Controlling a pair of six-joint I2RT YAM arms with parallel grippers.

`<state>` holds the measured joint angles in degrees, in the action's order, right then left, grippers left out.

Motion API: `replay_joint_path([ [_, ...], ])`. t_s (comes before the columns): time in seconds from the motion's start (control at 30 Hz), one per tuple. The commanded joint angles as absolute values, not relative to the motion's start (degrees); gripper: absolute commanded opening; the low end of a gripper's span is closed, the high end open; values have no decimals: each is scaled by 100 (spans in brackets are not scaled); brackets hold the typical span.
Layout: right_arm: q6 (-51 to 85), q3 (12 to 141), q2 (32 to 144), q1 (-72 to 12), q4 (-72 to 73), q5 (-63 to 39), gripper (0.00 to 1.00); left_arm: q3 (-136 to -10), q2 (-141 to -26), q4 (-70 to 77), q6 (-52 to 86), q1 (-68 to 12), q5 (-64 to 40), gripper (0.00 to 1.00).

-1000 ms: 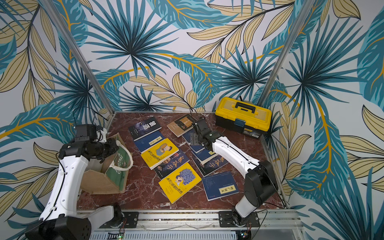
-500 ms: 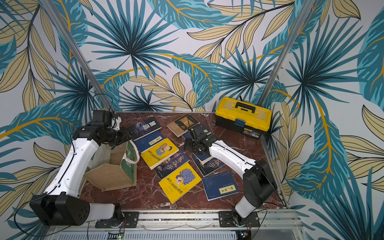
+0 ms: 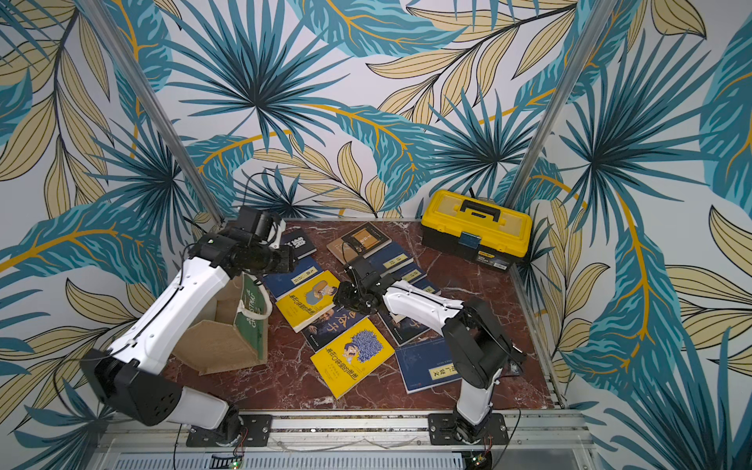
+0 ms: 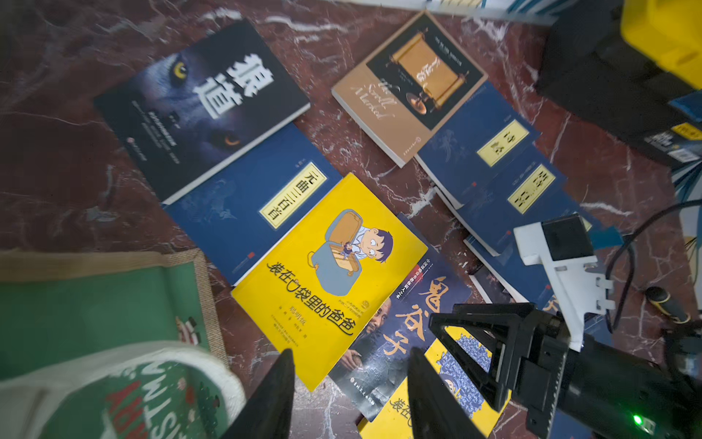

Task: Put the books into the canvas bag
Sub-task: Pick up the book from the center of the board.

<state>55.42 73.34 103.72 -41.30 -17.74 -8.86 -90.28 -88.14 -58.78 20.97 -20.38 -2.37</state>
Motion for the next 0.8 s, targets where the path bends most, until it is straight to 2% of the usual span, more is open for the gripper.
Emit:
replay_joint_path([
  [0.0,6106,7492,10677,-4166,-1471,-987,60,-9125,-9488,-5885,2199,-2092,-105,47],
  [0.2,6485,7879,11215,-4305,-1412,-1044,60,-8849,-10262,-5344,2334,-2006,-588,44],
  [0.33,6592,7971,11362,-4462,-1415,-915,60,-8263,-10337,-4798,2558,-1849,-812,40],
  [0.4,6644,8014,11458,-4491,-1445,-921,63,-7866,-10333,-4451,2659,-1760,-929,39],
  [0.5,6712,8089,11609,-4500,-1475,-1026,75,-7429,-10404,-4127,2757,-1671,-1071,39],
  [0.77,7011,8232,11879,-4500,-1309,-1105,76,-6793,-10562,-3485,3012,-1670,-1536,38],
])
